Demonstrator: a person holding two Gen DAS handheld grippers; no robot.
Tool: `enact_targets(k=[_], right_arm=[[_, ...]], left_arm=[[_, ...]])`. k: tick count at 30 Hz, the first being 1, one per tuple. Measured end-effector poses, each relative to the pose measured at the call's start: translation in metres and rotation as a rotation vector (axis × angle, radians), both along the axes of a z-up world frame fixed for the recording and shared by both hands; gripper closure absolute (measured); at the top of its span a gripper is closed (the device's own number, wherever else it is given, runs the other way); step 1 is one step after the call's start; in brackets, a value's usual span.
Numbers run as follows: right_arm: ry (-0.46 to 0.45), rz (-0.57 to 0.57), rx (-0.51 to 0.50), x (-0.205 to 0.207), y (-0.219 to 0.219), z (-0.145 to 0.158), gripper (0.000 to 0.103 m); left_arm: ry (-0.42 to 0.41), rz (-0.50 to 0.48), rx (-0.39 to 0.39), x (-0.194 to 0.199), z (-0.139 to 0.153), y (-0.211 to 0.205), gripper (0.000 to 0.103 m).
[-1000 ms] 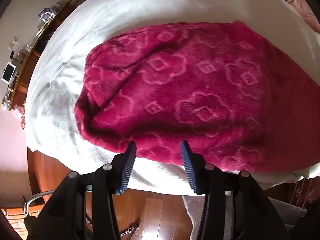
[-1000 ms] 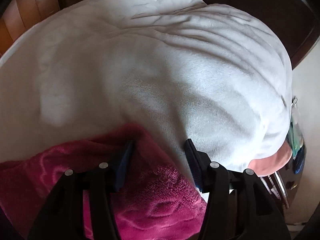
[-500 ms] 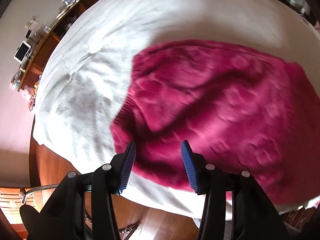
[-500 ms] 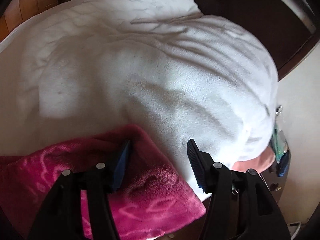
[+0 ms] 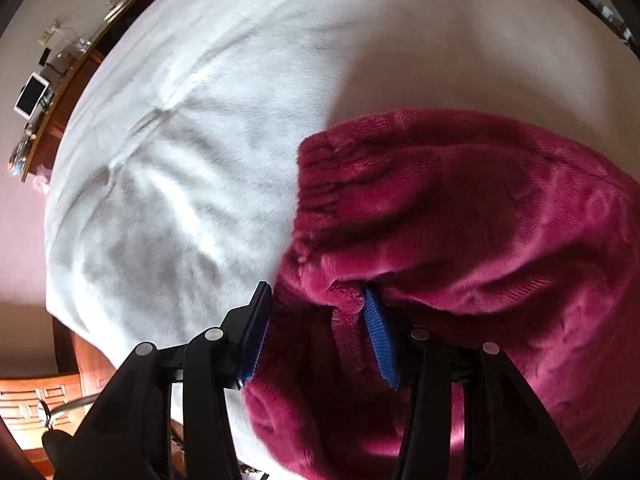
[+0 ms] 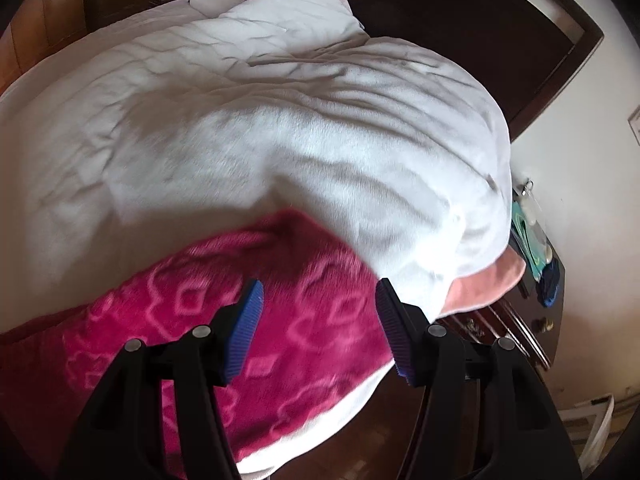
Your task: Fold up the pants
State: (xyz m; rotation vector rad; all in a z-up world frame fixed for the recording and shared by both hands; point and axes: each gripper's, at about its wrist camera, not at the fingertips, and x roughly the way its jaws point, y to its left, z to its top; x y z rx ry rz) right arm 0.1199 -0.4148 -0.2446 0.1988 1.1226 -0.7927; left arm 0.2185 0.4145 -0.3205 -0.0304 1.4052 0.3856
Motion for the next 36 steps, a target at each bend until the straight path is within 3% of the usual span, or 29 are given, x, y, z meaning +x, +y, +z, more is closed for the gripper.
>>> enact_targets(k=[7,15,23,32,36], right_arm=[[0.023,-0.016,0.008,-0.014,0.028,0.000,0.043],[0.016,-0.082,0.078,-0.037,0.034,-0.013,0.043],[0.002,-0.185,0.169,-0.075,0.009,-0.036,0.043],[-0.202,-0.362,0.409,-0.127,-0.055,-0.055,0.043],[-0.265,-0.373,0.490,-0.138,-0.077,-0.065,0.052]], left_arm=[[0.032,0.003,0.027,0.012,-0.012,-0.002,0.054],[-0.034,-0.096,0.039,-0.004,0.029,-0.033,0.054],[-0.113,-0.174,0.061,0.006,0.061,-0.082,0.054],[-0.100,-0.233,0.064,-0.014,0.076,-0.157,0.053],[-0.095,-0.252,0.078,-0.022,0.078,-0.179,0.053]])
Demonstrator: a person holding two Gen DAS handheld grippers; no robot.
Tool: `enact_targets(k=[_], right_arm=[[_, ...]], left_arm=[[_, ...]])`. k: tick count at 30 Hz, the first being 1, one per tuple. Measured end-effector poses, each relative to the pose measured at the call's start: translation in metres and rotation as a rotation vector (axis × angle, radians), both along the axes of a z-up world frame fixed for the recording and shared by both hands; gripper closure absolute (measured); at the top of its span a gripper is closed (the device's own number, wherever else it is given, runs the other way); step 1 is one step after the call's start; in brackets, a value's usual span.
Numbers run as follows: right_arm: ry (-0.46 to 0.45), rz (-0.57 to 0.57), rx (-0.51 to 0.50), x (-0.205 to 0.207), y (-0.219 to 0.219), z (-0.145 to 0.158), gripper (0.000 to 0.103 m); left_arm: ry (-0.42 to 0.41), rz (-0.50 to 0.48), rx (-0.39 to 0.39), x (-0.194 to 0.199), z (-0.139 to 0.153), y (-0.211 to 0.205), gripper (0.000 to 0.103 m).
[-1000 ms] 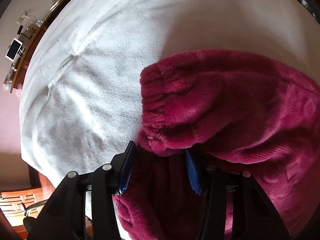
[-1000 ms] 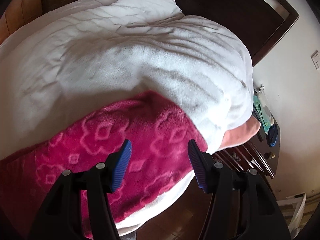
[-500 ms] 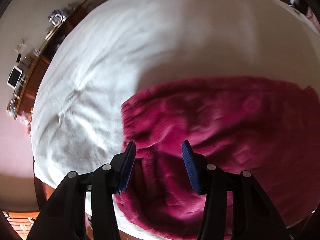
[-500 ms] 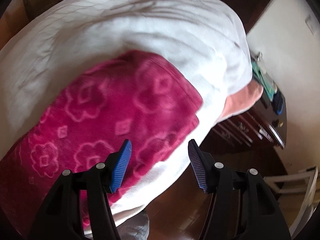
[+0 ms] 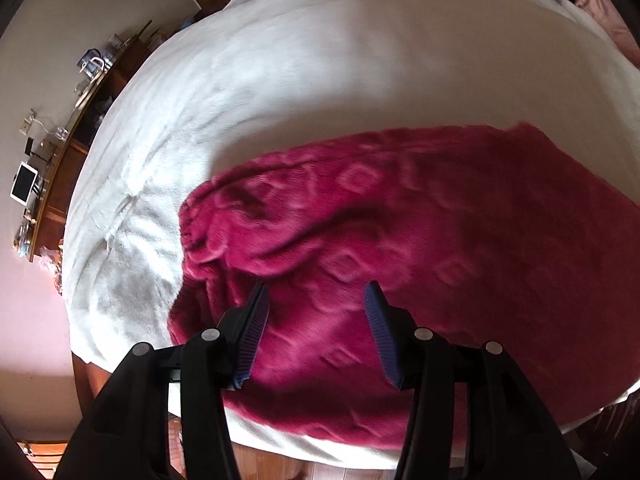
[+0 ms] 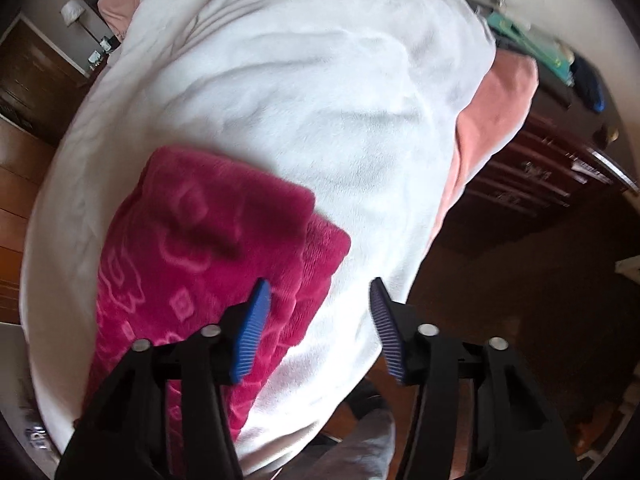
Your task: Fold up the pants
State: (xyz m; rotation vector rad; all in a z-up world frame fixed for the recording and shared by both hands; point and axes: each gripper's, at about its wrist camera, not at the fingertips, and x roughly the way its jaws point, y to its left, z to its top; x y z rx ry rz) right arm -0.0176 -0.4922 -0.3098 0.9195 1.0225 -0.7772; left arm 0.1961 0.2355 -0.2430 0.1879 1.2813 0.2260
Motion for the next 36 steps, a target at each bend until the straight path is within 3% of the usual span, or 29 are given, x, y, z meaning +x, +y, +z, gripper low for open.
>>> enact_targets(k=[7,9,15,19,22,24,27,36], right_arm=[[-0.144,0.027,0.213,-0.001,-0.028,-0.038,0.050],[-0.183,0.050,0.266,0.003,-0.031,-0.047,0.043],[-0.200,0.081,0.276,0.010,-0.044,-0.064,0.023],[-0.257,0.072,0.327,0.006,-0.050,-0.073,0.022],[-0.282,0.101,0.327,0.011,-0.053,-0.074,0.038],[-0.295,0.138,0.325,0.017,-0.053,-0.069,0.064],[-0.275,0.203,0.281,0.023,-0.044,-0.054,0.087],[-0.333,0.505,0.109,0.039,-0.002,0.032,0.090]], left_arm=[[-0.005,-0.025,-0.006,-0.019,0.007,-0.047,0.051],[-0.007,-0.037,-0.005,-0.026,0.009,-0.062,0.051],[-0.013,-0.078,0.008,-0.043,0.019,-0.100,0.051],[-0.010,-0.086,0.011,-0.048,0.021,-0.112,0.051],[0.000,-0.089,0.011,-0.050,0.021,-0.118,0.051],[0.005,-0.104,0.015,-0.051,0.021,-0.126,0.051],[0.003,-0.128,0.015,-0.050,0.023,-0.134,0.051],[0.001,-0.197,-0.061,-0.042,0.024,-0.157,0.051]])
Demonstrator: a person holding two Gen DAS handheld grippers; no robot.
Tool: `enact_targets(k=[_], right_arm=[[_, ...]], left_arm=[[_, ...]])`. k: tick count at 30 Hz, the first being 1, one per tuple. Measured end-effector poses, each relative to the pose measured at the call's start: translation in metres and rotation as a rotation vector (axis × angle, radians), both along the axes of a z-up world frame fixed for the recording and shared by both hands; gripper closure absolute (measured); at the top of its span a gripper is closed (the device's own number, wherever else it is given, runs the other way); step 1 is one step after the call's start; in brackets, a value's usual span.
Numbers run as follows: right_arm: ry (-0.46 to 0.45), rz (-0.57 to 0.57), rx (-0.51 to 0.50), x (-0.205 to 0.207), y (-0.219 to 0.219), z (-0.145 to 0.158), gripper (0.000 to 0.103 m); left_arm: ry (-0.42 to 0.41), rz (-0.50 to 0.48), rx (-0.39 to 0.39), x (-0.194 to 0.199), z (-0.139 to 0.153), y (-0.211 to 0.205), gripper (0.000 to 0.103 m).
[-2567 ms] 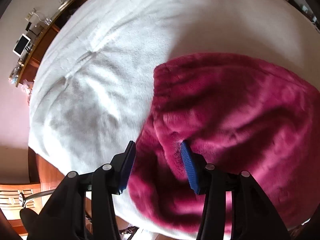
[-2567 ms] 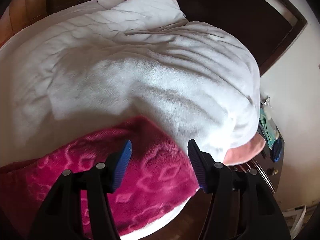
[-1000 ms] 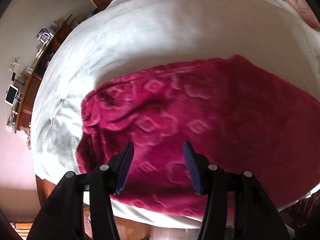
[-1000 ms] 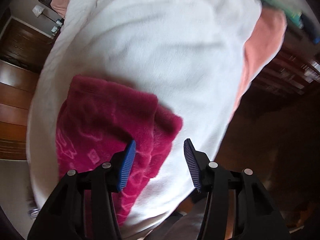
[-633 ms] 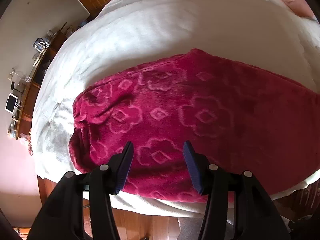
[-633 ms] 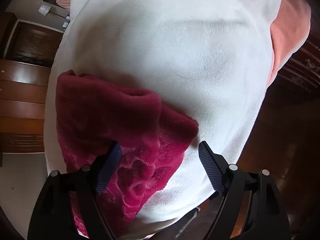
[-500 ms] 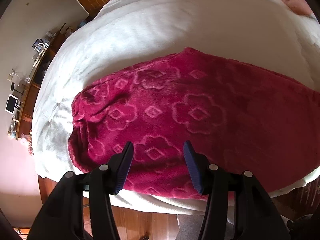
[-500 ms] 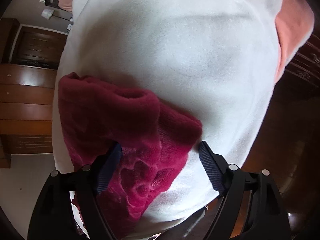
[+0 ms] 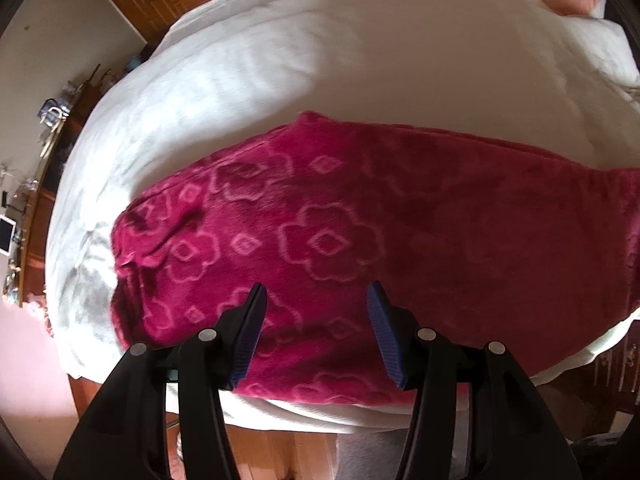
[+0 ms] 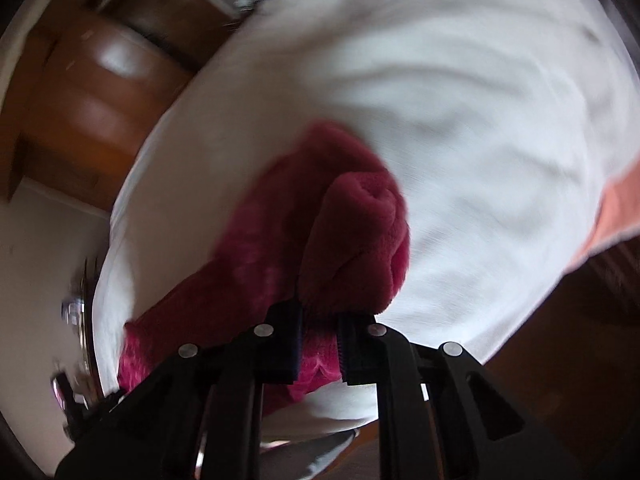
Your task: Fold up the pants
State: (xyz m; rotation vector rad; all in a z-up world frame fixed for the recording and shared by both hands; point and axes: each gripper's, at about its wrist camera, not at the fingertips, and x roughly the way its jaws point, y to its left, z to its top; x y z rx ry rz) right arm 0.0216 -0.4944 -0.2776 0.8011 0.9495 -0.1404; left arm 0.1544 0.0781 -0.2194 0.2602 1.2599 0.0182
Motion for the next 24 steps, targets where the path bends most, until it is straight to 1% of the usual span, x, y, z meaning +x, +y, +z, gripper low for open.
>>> enact_targets(k=[4,7,12,14,15,17,18,19,20,23,24], right_arm=[[-0.075,0.108,-0.039,0.016,0.032,0.039,0.090],[-0.115,0.184,-0.056,0.033,0.061,0.060,0.090],[-0.163,0.351,-0.089,0.050,0.126,0.087,0.090],[-0.173,0.414,-0.097,0.057,0.146,0.091,0.090],[-0.175,0.459,-0.101,0.062,0.163,0.093,0.090],[-0.171,0.526,-0.115,0.070,0.190,0.091,0.090],[-0.158,0.574,-0.128,0.078,0.207,0.081,0.090],[-0.149,0.600,-0.129,0.084,0.223,0.076,0.090],[-0.137,0.631,-0.126,0.080,0.231,0.062,0.090],[-0.079,0.745,-0.132,0.089,0.277,0.033,0.090],[-0.048,0.792,-0.143,0.091,0.294,0.017,0.090]], left_arm=[[0.006,-0.017,-0.032,0.002,-0.001,-0.004,0.051],[0.016,-0.016,-0.066,0.004,-0.003,-0.002,0.051],[0.030,0.003,-0.138,0.008,-0.003,0.009,0.051],[0.028,0.009,-0.161,0.010,-0.002,0.014,0.050],[0.026,0.012,-0.168,0.010,-0.002,0.017,0.049],[0.026,0.020,-0.176,0.011,-0.002,0.023,0.049],[0.029,0.026,-0.180,0.011,-0.003,0.027,0.049],[0.032,0.033,-0.184,0.010,-0.005,0.032,0.049],[0.034,0.037,-0.185,0.010,-0.006,0.036,0.049],[0.048,0.056,-0.183,0.008,-0.011,0.050,0.049],[0.054,0.064,-0.180,0.007,-0.013,0.055,0.049]])
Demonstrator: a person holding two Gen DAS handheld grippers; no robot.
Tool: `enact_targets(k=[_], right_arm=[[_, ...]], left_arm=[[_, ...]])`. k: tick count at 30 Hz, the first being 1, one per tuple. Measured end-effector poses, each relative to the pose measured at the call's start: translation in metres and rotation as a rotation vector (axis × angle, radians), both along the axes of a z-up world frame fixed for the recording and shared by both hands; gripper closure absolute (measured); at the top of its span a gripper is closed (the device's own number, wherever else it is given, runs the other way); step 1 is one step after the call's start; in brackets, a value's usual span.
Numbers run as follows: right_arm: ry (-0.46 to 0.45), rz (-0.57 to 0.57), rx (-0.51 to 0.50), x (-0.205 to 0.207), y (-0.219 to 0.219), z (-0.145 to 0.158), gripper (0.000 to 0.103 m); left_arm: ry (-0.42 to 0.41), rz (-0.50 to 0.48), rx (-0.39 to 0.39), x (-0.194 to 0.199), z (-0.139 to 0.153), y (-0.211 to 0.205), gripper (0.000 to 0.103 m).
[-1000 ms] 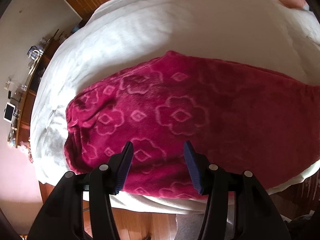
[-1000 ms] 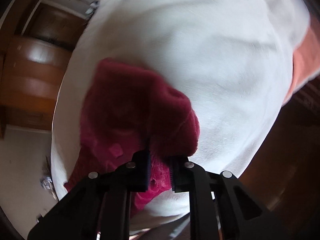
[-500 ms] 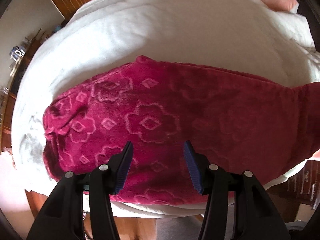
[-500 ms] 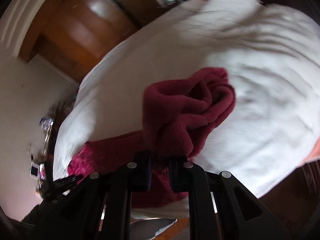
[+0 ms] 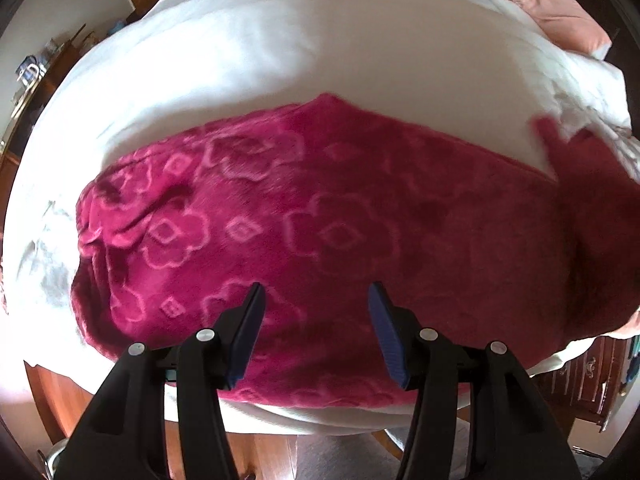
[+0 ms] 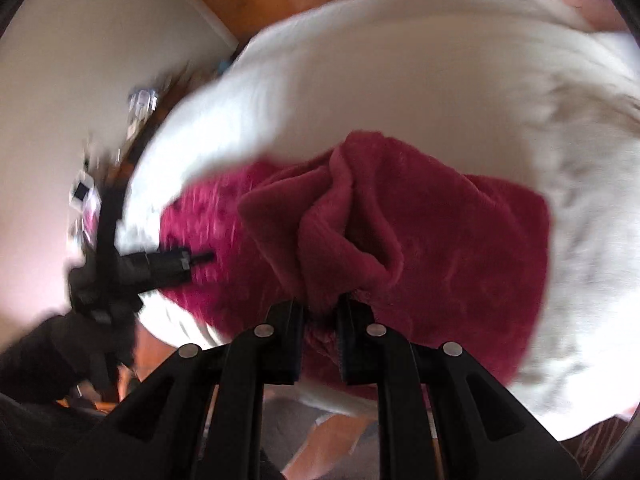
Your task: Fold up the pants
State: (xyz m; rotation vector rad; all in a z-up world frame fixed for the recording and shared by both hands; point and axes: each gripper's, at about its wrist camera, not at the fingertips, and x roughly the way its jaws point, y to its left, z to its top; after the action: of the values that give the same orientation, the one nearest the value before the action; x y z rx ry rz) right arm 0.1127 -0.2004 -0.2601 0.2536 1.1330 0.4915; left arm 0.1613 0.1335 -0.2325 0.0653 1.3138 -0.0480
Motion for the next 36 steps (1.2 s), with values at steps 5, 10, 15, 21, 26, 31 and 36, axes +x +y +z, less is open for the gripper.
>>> enact_targets(k=[5,10,15,21,26,31,36], right_arm=[[0.174,0.115,-0.072,-0.002,0.046,-0.073,0.076],[0.218,0.118,-0.016,-0.002,0.041,-0.082,0.063],[0.178,0.118,0.017,-0.002,0.032,-0.054,0.053],[0.189,0.024,-0.007,-0.013,-0.002,-0.047,0.052],[0.199,-0.050,-0.029,-0.021,-0.031,-0.053,0.052],[0.208,-0.084,-0.038,-0.024,-0.045,-0.059,0.052],[0.212,-0.088,-0.044,-0.029,-0.064,-0.061,0.052]], left_arm=[[0.033,0.026,0.010,-0.004,-0.010,0.022,0.049],[0.073,0.037,-0.054,-0.003,-0.020,0.029,0.049],[0.085,0.025,-0.195,0.006,-0.028,0.012,0.042],[0.077,-0.021,-0.341,0.017,-0.030,-0.027,0.037],[0.090,-0.077,-0.385,0.016,-0.032,-0.053,0.037],[0.112,-0.126,-0.418,0.010,-0.029,-0.079,0.037],[0.102,-0.135,-0.398,0.016,-0.036,-0.098,0.037]])
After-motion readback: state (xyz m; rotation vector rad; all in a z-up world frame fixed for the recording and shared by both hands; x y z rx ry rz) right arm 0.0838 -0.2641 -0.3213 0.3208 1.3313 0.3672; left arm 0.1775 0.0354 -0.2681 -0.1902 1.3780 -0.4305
